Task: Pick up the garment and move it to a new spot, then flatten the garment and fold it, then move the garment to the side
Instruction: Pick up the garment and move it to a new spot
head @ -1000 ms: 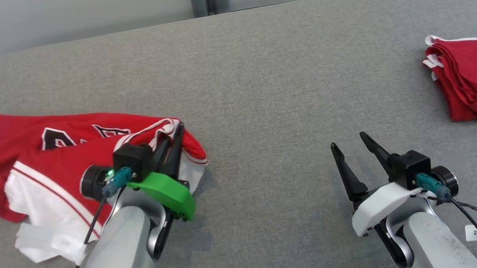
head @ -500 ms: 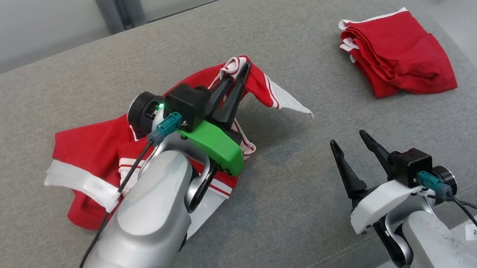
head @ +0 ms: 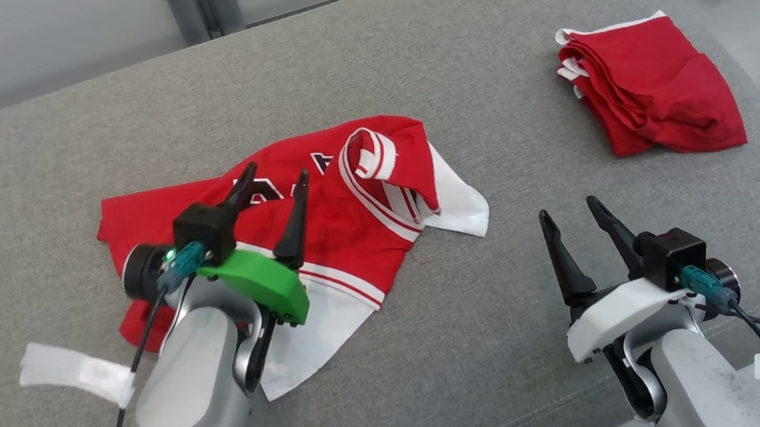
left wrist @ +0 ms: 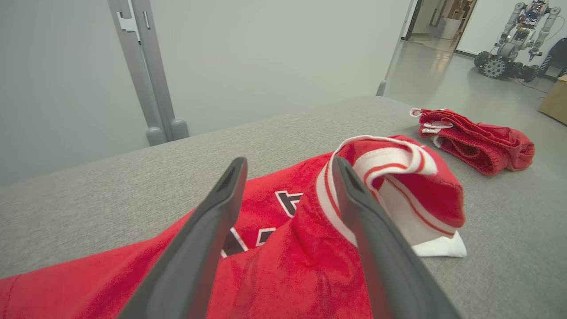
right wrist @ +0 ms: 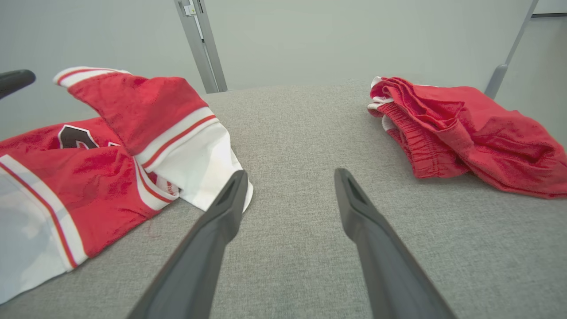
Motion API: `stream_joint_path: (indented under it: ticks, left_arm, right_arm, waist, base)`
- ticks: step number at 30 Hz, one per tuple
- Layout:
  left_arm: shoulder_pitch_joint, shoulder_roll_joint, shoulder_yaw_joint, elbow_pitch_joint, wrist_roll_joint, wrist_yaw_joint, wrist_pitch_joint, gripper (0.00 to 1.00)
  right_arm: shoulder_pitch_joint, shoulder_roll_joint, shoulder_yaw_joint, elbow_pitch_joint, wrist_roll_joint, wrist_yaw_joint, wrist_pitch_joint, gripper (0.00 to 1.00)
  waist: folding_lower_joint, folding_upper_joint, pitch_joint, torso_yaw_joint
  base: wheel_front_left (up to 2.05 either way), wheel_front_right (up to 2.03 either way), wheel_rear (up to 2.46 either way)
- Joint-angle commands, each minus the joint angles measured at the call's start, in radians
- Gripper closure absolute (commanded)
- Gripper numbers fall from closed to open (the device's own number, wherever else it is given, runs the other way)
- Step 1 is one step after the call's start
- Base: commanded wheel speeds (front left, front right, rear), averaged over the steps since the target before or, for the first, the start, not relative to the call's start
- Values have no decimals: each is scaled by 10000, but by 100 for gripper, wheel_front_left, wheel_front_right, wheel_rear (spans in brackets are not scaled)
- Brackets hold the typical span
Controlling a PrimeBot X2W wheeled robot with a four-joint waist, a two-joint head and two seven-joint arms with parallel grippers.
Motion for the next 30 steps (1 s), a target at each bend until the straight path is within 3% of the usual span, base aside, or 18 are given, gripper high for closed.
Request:
stream_joint_path:
  ticks: [1, 14, 26, 30]
  left_arm:
    - [423, 59, 426, -145, -18, 93, 7, 0]
    - [3326, 82, 3059, -1952, 1441, 183, 7, 0]
    - [5421, -232, 4752, -3341, 2099, 84, 7, 0]
    - [5865, -282, 4885, -3546, 2177, 32, 7, 0]
  right_arm:
    - [125, -8, -17, -71, -56, -17, -2, 0]
    - [569, -15, -182, -227, -185, -17, 0, 0]
    - [1086, -14, -41, -90, -39, -17, -2, 0]
    - [1209, -14, -54, -72, -24, -17, -2, 0]
  waist:
    - [0, -1, -280, 424]
    - [0, -1, -975, 1405]
    - [0, -1, -1686, 1354]
    - [0, -1, -1752, 1315]
  base:
    - [0, 0, 0]
    - [0, 0, 0]
    - [0, 0, 0]
    - [0, 0, 0]
